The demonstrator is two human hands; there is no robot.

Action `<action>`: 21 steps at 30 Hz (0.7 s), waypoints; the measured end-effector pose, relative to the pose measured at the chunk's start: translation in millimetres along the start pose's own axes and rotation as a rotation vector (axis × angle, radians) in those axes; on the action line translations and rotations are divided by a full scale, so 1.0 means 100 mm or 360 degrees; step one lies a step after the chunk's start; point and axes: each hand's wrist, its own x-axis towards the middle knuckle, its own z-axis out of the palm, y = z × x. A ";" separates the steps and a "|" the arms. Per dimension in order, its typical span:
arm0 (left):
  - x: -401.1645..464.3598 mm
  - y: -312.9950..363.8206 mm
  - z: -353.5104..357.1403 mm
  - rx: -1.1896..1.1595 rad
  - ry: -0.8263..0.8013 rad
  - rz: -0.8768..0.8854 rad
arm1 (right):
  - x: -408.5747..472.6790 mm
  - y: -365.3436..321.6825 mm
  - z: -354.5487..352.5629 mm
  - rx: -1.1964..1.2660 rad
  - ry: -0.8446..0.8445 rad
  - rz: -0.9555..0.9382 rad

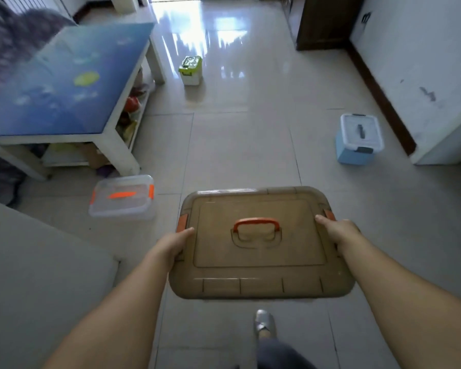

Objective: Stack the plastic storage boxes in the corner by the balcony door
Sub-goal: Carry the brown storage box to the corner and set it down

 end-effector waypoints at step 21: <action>2.59 4.67 0.06 -0.0492 -0.0010 -0.0036 | 3.00 -4.58 0.50 0.0182 -0.0178 -0.0180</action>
